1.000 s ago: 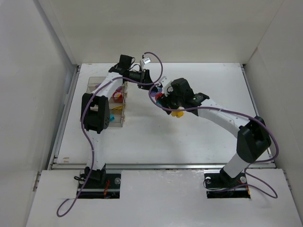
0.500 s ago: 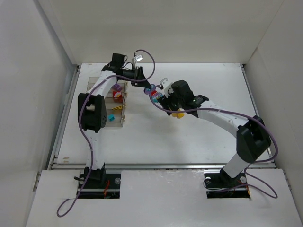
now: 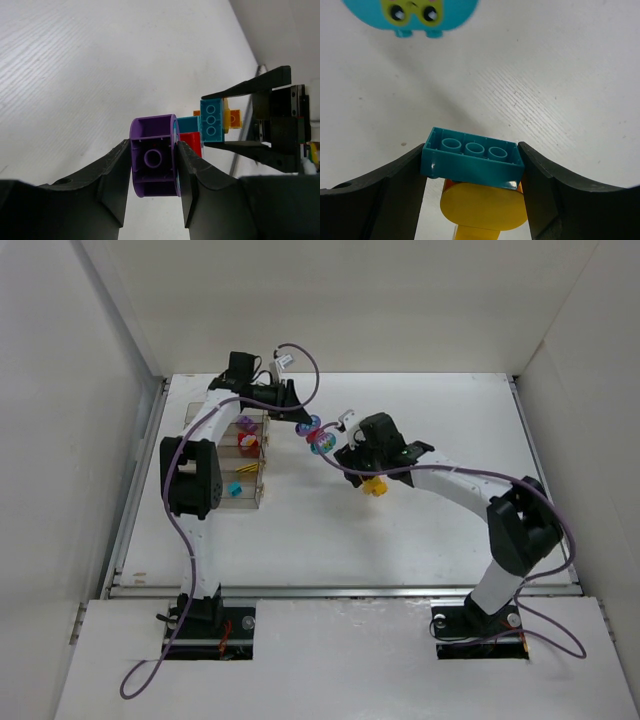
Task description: Sort the legos into containers by color
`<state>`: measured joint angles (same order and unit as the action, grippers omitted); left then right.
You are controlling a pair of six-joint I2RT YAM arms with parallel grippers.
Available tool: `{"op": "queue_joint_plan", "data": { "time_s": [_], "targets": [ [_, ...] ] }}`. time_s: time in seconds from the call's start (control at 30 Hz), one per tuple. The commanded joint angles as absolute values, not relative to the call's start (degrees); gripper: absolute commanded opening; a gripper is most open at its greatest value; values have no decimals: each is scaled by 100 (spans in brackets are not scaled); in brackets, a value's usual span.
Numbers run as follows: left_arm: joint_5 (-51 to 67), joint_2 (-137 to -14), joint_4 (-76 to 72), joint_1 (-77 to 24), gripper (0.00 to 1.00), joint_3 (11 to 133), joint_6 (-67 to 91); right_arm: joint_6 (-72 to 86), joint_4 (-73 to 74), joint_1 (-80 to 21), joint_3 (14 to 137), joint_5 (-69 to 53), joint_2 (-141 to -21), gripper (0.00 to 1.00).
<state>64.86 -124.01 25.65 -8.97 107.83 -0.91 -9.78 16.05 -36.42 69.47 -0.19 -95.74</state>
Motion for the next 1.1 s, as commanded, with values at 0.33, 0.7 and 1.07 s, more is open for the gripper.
{"op": "queue_joint_plan", "data": {
  "time_s": [0.33, 0.7, 1.07],
  "targets": [
    [5591, -11602, 2751, -826, 0, 10635, -844, -202, 1625, -3270, 7567, 26, -10634, 37],
    [5467, -11549, 2698, -826, 0, 10635, -729, -439, 872, -3322, 6979, -333, -9581, 100],
    [5766, -11549, 2470, -879, 0, 10635, -281, -422, 492, -3744, 7795, -651, -9685, 100]
  ]
}}
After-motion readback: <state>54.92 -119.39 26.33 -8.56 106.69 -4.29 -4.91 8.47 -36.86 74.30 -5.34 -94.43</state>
